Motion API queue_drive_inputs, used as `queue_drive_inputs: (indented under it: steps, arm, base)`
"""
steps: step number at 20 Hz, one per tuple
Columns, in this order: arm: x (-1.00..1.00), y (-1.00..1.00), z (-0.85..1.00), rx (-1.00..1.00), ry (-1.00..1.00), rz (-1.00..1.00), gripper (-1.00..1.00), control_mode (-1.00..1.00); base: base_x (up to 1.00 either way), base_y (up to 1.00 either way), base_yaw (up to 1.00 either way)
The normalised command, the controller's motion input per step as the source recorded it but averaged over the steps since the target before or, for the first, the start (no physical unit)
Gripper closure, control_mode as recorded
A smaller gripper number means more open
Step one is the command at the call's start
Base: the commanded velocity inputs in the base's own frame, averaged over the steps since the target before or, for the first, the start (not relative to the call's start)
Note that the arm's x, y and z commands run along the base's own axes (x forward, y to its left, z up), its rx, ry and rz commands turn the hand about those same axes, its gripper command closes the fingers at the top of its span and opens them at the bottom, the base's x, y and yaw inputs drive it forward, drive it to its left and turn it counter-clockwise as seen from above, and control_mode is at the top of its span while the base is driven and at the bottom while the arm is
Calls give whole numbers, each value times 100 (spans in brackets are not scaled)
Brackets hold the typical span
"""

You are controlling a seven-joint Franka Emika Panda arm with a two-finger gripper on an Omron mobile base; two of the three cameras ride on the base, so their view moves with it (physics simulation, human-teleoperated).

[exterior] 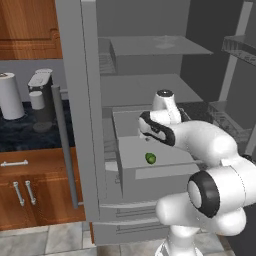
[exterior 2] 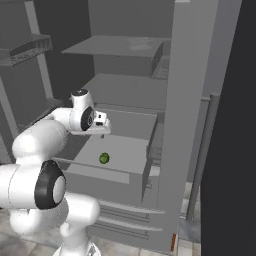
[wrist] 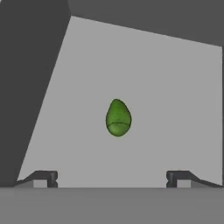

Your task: Place the avocado and squash inside the fridge drawer. Close the drawer after placing the vegetables.

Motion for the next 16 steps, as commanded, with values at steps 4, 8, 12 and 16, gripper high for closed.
queue_drive_inputs:
  steps: [4,8,12,16]
  arm:
    - [-100,0,42,0,-22,-6,-100,-100]
    - [-100,0,36,0,-17,-7,-100,-100]
    - [-99,0,20,1,-11,-6,-100,-100]
    - [-79,-7,2,1,-6,-9,-100,-100]
  base:
    - [0,0,0]
    - [0,0,0]
    - [0,0,0]
    - [0,0,0]
